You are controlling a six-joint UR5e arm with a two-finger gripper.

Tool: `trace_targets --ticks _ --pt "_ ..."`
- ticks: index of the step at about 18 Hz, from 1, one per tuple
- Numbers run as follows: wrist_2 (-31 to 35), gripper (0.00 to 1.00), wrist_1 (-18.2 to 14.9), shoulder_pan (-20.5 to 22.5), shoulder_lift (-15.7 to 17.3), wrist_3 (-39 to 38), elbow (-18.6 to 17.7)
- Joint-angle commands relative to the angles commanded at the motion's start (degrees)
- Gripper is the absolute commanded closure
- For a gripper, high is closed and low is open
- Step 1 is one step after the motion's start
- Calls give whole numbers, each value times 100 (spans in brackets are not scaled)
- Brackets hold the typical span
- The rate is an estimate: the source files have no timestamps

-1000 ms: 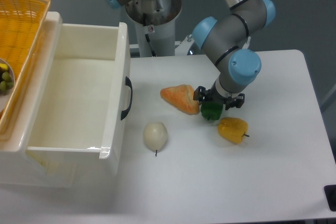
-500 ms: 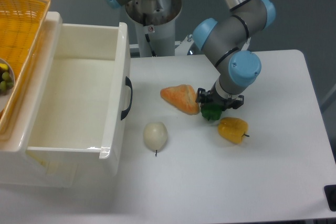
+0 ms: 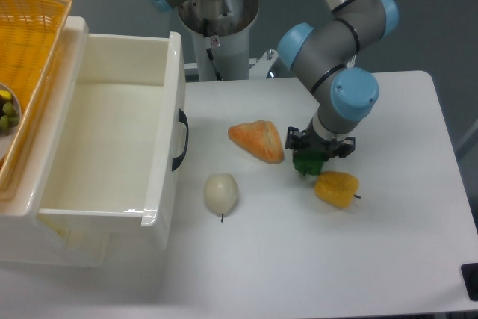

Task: Pick up the green chilies
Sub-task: 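Lift the green bell pepper up and carry it toward the white box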

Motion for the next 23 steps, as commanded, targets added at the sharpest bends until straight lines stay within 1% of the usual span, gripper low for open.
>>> trace_targets --ticks 2,5,8,11,13,14,15,17,19,21,23 --pt "-18 44 -316 0 61 0 167" --pt "-44 45 -800 -61 237 18 431" --pt "-114 45 -1029 -167 448 18 554" --pt "-570 45 -1275 -167 738 -52 659" --pt "-685 45 -1468 -176 826 -88 756" --pt "-755 45 -1617 -184 861 -157 826" --pt "-869 45 -1740 -185 862 -367 905" --pt "-976 45 -1768 -211 896 -684 959" --pt "-1054 45 -1794 -255 1028 -764 959" --pt "-1308 44 -1838 -272 1168 -1106 959" --pt "-1432 45 -1873 -290 1335 -1274 959"
